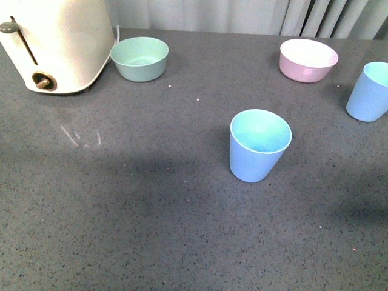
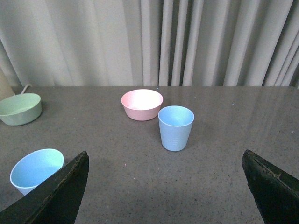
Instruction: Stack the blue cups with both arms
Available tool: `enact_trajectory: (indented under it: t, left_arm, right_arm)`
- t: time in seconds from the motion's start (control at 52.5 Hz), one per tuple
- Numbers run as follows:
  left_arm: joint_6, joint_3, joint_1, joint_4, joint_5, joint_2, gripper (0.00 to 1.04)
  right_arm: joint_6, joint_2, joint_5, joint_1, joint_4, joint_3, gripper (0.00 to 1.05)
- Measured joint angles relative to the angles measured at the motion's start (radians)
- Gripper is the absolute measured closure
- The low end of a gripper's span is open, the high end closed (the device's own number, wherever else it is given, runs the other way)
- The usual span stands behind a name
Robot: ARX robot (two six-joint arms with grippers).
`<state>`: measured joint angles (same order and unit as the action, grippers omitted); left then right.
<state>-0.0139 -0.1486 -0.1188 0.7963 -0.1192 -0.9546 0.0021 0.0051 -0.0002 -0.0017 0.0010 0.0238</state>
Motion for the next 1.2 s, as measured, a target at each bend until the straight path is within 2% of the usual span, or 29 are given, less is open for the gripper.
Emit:
enact_trajectory:
  t: [0.19,0.267,0.381,0.457,0.629,1.2]
  left_arm:
    - [0.002,0.047,0.029,-0.059,0.035,0.109,1.03]
    - [0.003,0.064,0.083,-0.092,0.106,0.157,1.03]
    - [0.003,0.085,0.114,-0.13,0.109,0.217,1.03]
    - [0.003,0.123,0.114,-0.098,0.119,0.233,1.03]
    - [0.003,0.133,0.115,-0.224,0.119,0.369,1.03]
    - [0.003,0.134,0.115,-0.504,0.119,0.663,1.03]
  right_arm:
    - [0.0,0.0,0.0,0.0,0.0,0.0,0.09]
    - [0.0,0.0,0.0,0.0,0.0,0.0,0.09]
    - [0.0,0.0,0.0,0.0,0.0,0.0,0.09]
    - [0.0,0.0,0.0,0.0,0.0,0.0,0.09]
    - [0.0,0.0,0.0,0.0,0.0,0.0,0.09]
    - [0.0,0.0,0.0,0.0,0.0,0.0,0.09]
